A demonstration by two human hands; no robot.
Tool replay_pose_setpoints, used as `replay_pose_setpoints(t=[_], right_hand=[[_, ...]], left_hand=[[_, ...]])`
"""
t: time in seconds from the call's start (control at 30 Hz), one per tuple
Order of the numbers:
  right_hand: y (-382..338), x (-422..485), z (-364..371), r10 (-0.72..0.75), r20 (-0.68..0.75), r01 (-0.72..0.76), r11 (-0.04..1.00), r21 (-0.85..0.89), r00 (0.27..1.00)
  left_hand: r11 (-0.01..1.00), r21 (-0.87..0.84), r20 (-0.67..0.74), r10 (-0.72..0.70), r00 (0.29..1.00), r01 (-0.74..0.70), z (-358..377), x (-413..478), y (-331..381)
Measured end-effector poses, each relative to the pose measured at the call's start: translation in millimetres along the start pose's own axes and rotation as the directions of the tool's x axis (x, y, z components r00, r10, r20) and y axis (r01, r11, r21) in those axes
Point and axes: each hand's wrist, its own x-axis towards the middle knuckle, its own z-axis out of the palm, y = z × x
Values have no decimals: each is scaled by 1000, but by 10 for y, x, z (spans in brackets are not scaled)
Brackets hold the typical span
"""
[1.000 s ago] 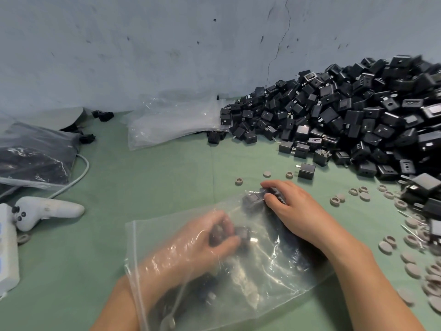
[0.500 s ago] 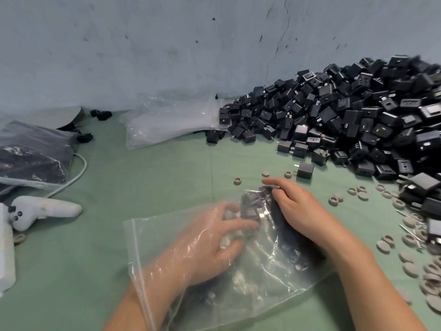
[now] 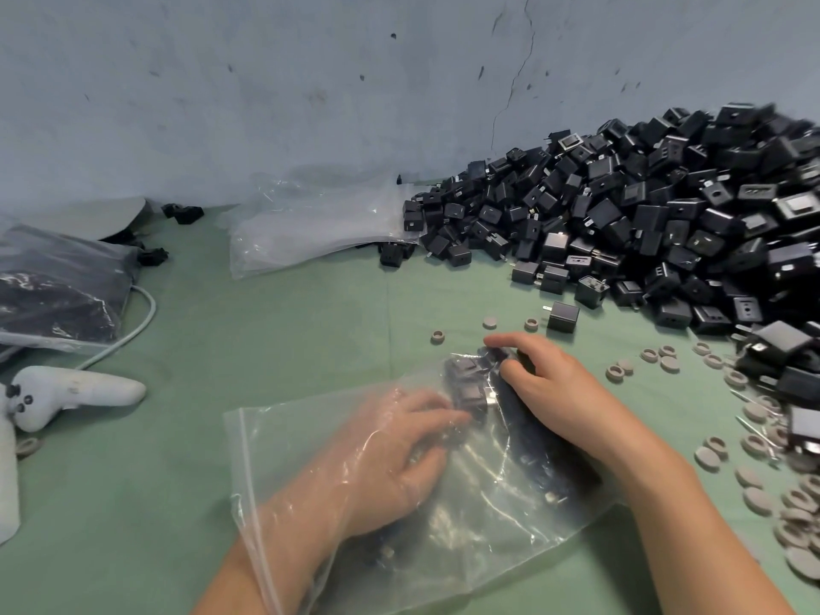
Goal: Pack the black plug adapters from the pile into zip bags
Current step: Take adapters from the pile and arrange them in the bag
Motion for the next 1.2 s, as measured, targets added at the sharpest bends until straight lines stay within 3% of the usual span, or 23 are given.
replay_pose_setpoints(t=[0.3, 0.8, 0.97, 1.07, 1.13, 1.2], right_hand=[[0, -1, -5, -10, 4, 10, 1000, -27, 1000], [-13, -9, 2, -22, -5, 22, 999, -49, 1000], [-4, -12, -3, -17, -1, 17, 999, -47, 1000], [-4, -5, -6, -19, 2, 20, 998, -57, 1000], [0, 3, -3, -29, 4, 30, 997, -68, 1000], [7, 6, -4, -33, 7, 34, 997, -75, 999]], left_hand=[[998, -54, 91, -20, 996, 25, -3, -6, -1], [1000, 0, 19, 4, 1000, -4, 0, -14, 7], [992, -89, 75, -84, 994, 91, -78, 4, 46], [976, -176, 6, -127, 992, 126, -204, 10, 4], [954, -202, -17, -228, 974, 220, -301, -45, -45], [863, -346, 63, -369, 927, 367, -392, -129, -68]])
